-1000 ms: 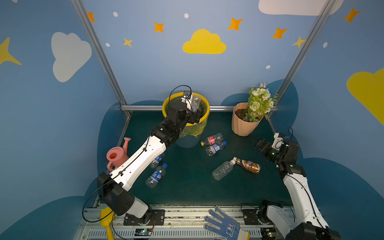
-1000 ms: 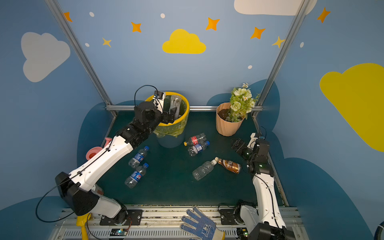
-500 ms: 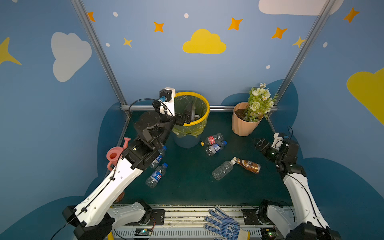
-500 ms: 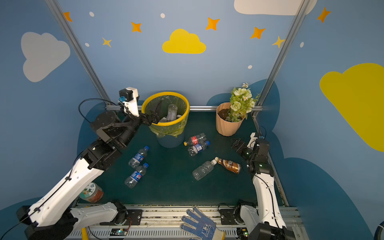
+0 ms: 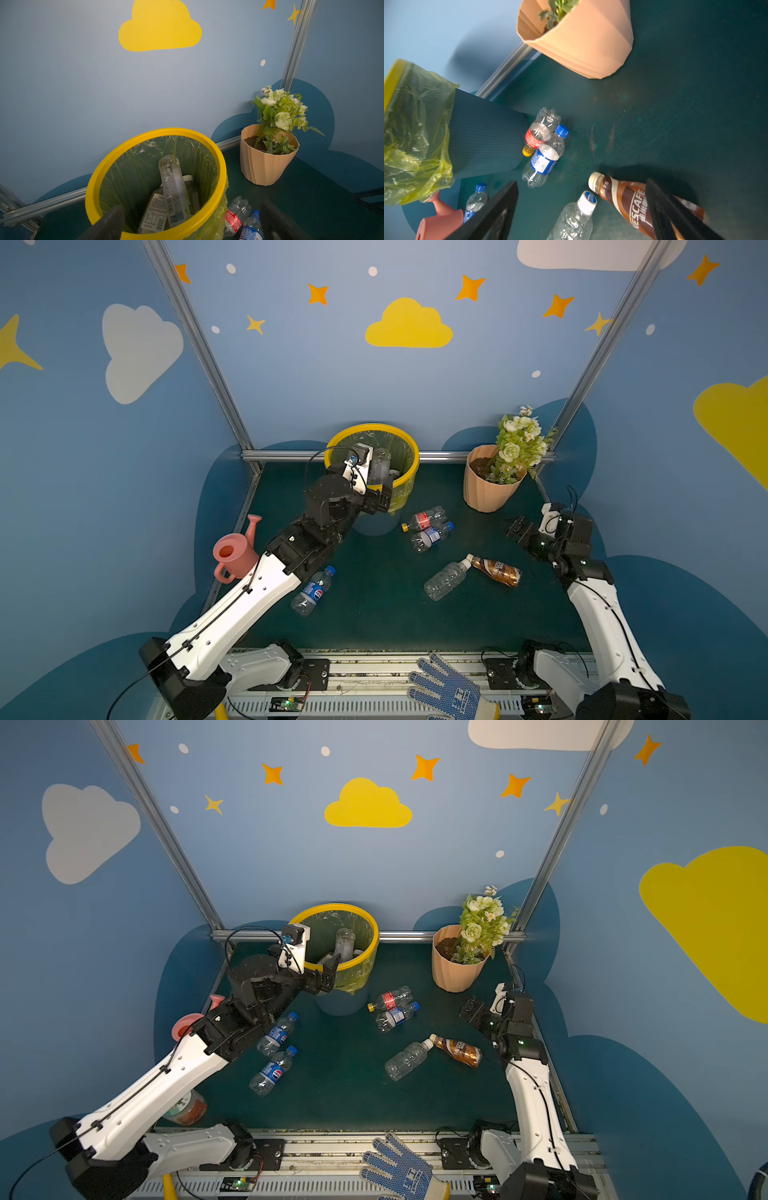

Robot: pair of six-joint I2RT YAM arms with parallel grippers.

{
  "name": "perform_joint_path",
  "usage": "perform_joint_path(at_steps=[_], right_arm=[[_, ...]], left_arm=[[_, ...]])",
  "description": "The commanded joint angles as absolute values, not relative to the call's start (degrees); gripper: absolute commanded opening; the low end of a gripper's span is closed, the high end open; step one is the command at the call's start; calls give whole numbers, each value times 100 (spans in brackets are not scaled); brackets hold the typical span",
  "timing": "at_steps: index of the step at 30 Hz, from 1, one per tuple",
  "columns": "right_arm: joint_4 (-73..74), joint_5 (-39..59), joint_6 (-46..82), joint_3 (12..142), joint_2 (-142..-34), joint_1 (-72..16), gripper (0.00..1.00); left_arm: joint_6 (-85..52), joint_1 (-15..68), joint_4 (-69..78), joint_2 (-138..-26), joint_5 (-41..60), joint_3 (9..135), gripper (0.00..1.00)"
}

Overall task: Throw the plastic bottles in the bin
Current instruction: 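Lower the left gripper onto the small clear bottle near the Nescafe bottle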

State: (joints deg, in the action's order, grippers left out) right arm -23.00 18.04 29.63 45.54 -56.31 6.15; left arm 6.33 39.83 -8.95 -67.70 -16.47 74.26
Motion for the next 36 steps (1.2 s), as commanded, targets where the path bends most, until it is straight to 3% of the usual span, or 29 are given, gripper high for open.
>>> perform_joint_path(at_steps=[1,12,24,30,36], right_arm=[[-2566,1620,3016,4614,-5672,576,93],[-2529,1344,2947,4596,-5691,694,94],[-2535,1454,2883,4479,-5687,999,94],[-2445,1588,2900,4444,-5756,1096,95],[-2372,1685,2905,4345,-5773,1193,94]], left_arm=[[492,4149,-1381,-7000,-1339,7582,100],[938,5388,-3261,-8859,-1042,9001,100],[886,5854,-5895,-11263,-344,11392,99],[931,6063,-7645,-12719,-316,13277,95],[884,6214,-8443,-13707,-417,14349,93]])
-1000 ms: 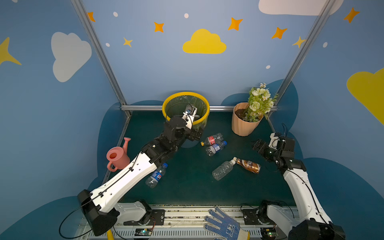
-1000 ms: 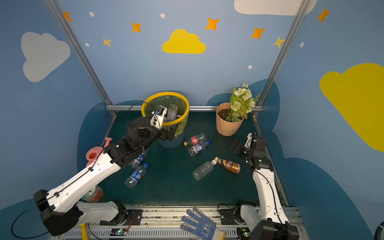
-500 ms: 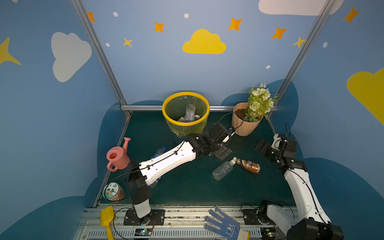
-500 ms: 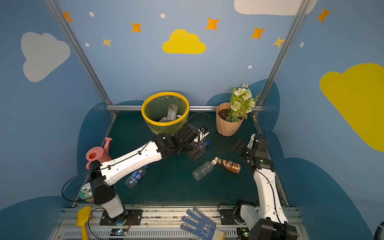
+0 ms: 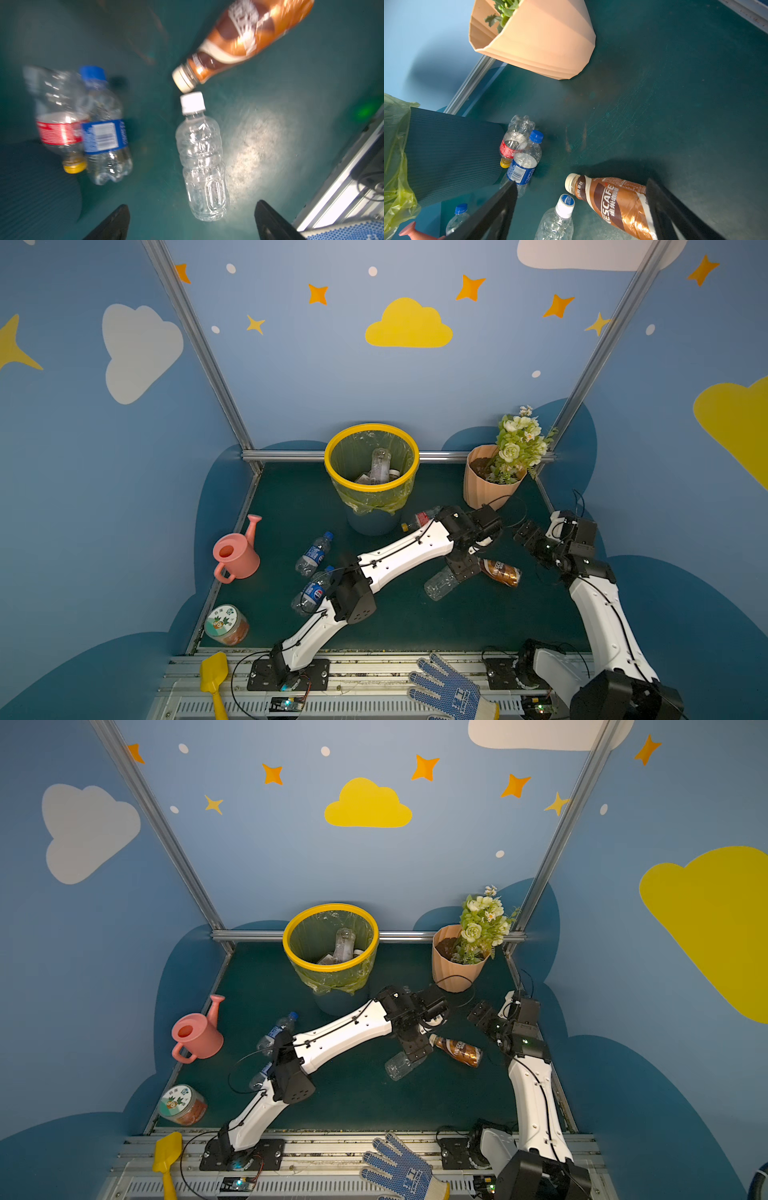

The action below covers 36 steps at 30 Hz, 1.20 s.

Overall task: Throw the plastic bottles in the bin
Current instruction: 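Lower the left gripper onto the small clear bottle near the Nescafe bottle, then close the left gripper on the small clear bottle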

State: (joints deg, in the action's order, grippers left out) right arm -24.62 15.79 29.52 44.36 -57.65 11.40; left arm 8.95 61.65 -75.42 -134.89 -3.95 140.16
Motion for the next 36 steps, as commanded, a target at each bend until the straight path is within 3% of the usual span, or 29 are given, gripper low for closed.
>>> perform_joint_path(at_steps=[1,25,29,34,36], right_arm=[[-2373,1681,2909,4338,-5775,1203,95],[-2329,1859,2920,4106,-5584,1425,95],[-2356,1852,2901,4086,-5524,1441,95],[-2373,1857,2899,4087,-5493,1473,95],[-2373,1863,2891,4085,-5478,1476,95]], left_arm=[[858,6227,-8479,-13793,-405,14401,93],[387,6267,-8260,-14988,-457,14343,80],[374,6258,-8182,-15071,-422,14343,71],[357,6227,-8159,-15086,-500,14300,51],[322,6214,-8039,-14928,-501,14173,48]])
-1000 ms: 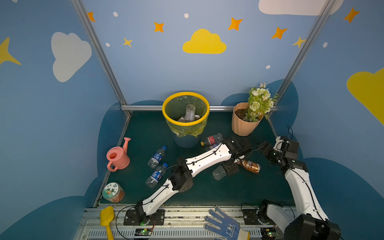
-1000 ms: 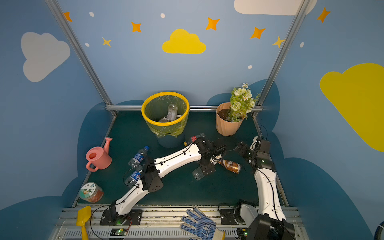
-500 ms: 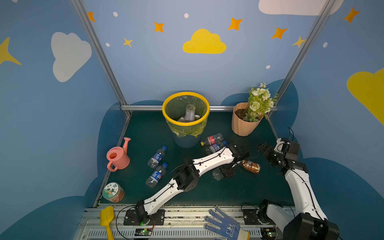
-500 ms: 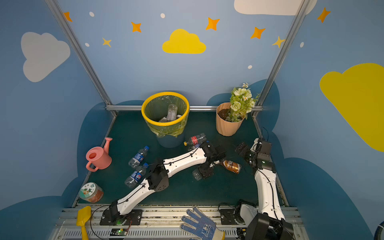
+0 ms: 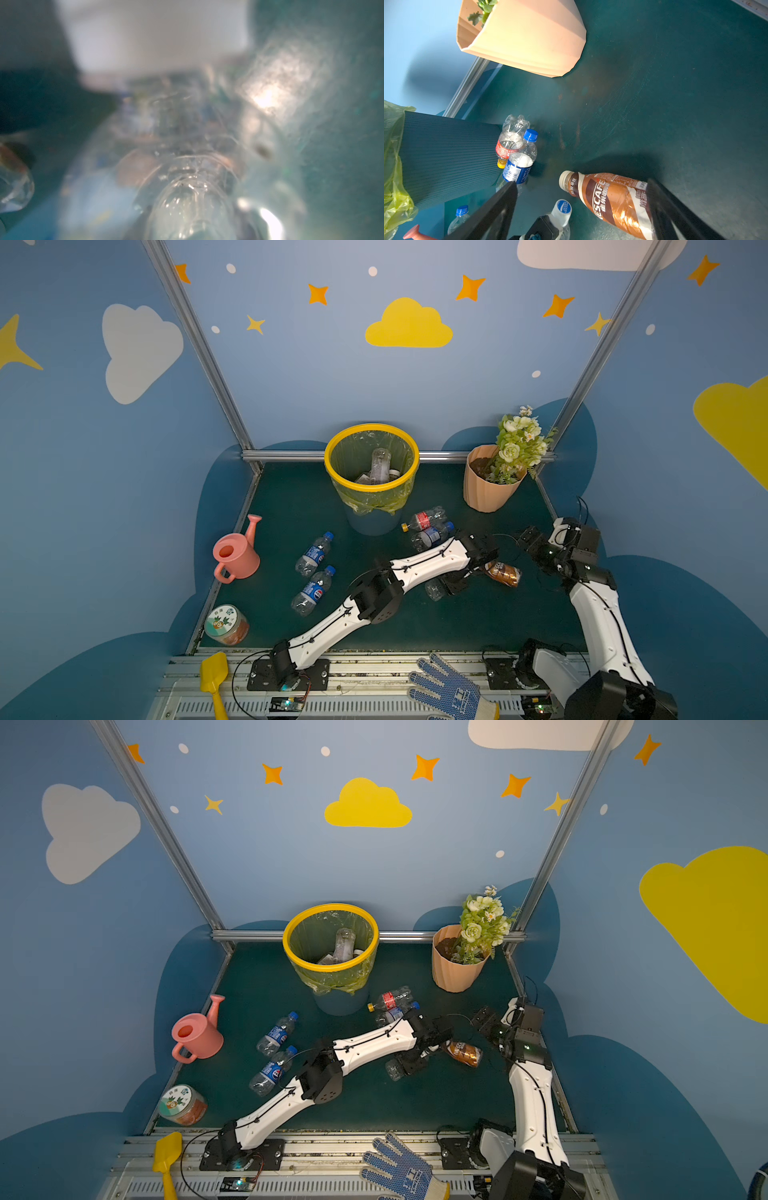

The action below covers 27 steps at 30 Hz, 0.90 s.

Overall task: Throw the plastic bottles in the bin
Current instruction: 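Close the left gripper on the small clear bottle, then lift the small clear bottle and swing it over the yellow bin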

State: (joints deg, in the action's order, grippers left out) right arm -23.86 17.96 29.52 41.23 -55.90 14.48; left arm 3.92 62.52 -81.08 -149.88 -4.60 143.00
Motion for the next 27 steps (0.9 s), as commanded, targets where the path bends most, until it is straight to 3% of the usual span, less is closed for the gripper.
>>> perform_joint_path(at_steps=[1,6,18,27], right_arm=[[-2371,1863,2892,4086,-5476,1477,94],[-2356,1860,2918,4078,-5467,1478,95],[-2046,2057,3052,3992,-5383,1477,94],[-1563,2370,3352,3959,-5672,1290,94]], left_arm=[[282,6199,-7917,-14812,-501,14065,47],[39,6074,-7118,-13964,-423,13332,38],[-413,5893,-5765,-12033,-761,12017,38],[68,5845,-3561,-10008,-1893,10505,39]])
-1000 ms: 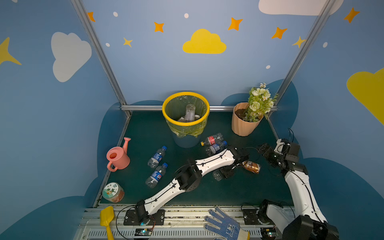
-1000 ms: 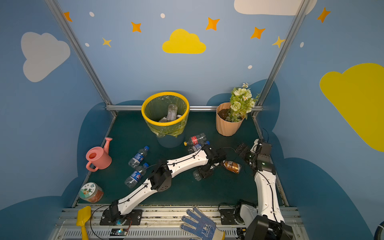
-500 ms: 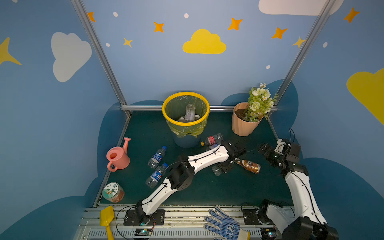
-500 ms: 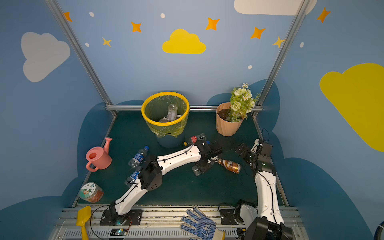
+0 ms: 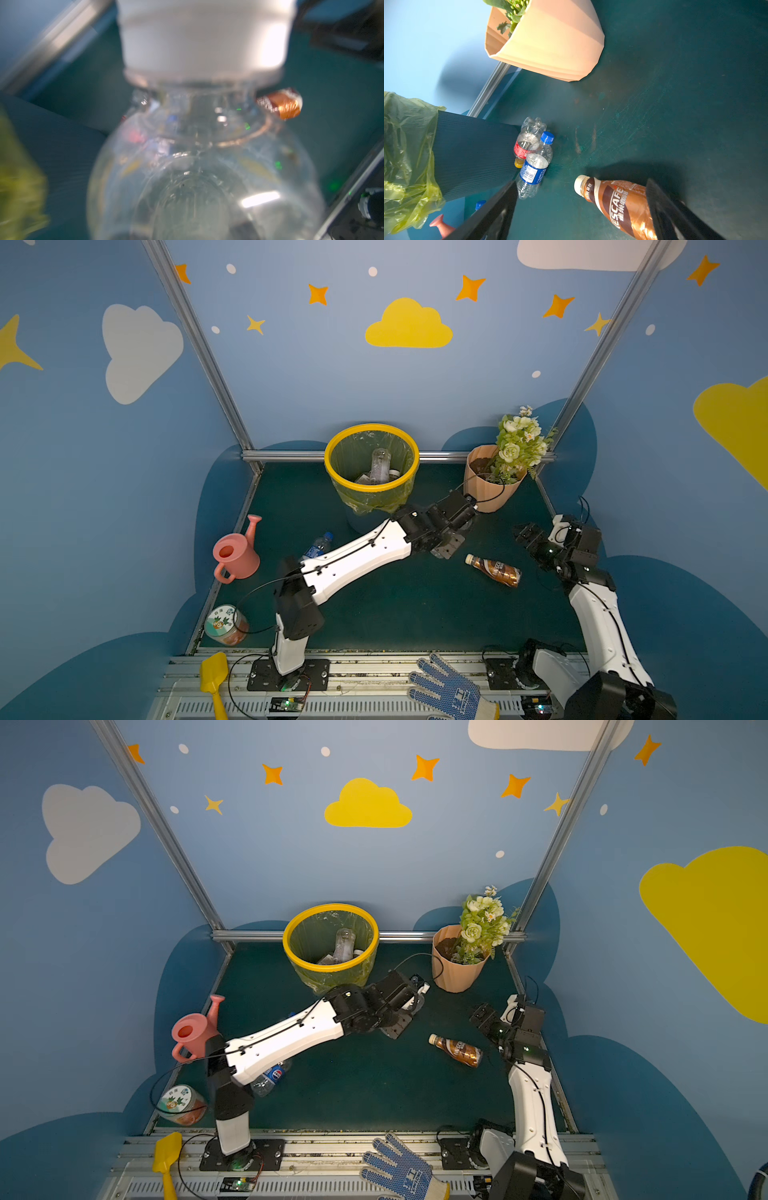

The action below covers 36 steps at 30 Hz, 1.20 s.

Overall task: Throw the plastic bottles in the bin
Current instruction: 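Lift the small clear bottle and swing it over the yellow bin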

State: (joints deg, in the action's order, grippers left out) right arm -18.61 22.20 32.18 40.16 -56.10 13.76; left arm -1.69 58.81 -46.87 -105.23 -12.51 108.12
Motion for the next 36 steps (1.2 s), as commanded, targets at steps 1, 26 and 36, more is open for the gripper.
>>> perform_joint_path(at_steps=[1,26,36], right_arm=[[-1513,2367,3370,3968,-5701,1246,94],[-1746,1934,3243,4235,-5749,736,94],[-1947,1769,3130,4334,-5709,734,94]], left_arm=[[163,5845,-3192,-9766,-2101,10300,39],[-441,3220,-1554,-9163,-1338,9872,54],[90,3365,-1783,-8815,-1087,10536,100]])
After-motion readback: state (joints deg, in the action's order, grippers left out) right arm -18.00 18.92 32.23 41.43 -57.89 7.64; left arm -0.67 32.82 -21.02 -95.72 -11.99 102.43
